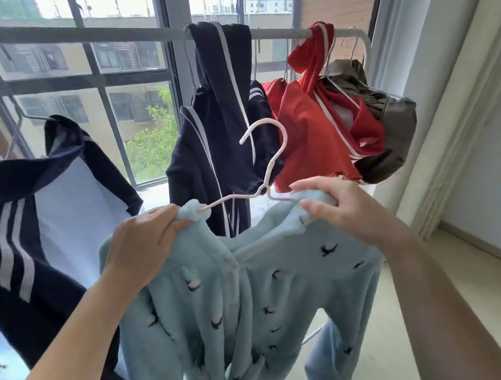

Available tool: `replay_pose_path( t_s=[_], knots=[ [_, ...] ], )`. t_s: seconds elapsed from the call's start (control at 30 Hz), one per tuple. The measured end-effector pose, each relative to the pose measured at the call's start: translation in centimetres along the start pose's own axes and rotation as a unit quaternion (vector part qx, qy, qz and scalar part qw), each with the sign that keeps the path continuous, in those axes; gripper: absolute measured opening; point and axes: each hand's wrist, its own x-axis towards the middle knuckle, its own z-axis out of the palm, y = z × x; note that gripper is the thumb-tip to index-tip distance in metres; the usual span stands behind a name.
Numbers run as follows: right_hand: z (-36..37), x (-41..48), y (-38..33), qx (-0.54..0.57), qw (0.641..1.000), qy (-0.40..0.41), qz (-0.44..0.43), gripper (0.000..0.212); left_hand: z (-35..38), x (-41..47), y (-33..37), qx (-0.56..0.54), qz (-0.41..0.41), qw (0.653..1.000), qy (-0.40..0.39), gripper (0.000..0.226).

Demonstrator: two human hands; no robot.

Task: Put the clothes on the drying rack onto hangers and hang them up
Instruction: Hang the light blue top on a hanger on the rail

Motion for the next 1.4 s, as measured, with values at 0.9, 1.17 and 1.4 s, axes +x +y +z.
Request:
replay_pose_path(
  t_s=[0.9, 1.17, 1.4],
  knots=[
    [1.2, 9.7, -7.9, 0.088, 0.928, -0.302, 0.198, 0.024, -3.4, 0.2, 2.5, -0.331, -0.172, 0.926, 0.052, 0.030],
    [1.0, 10.2, -10.2, 0.016, 0.946, -0.299, 0.121, 0.011, -5.5, 8.8, 1.7, -0.135, -0.252, 0.944, -0.165, 0.021],
    [0.1, 9.9, -9.5, 0.003, 0.945, -0.307, 0.110, 0.022, -6.9, 12.2, 2.5, -0.730, -0.381, 0.550, -0.141, 0.026]
  ],
)
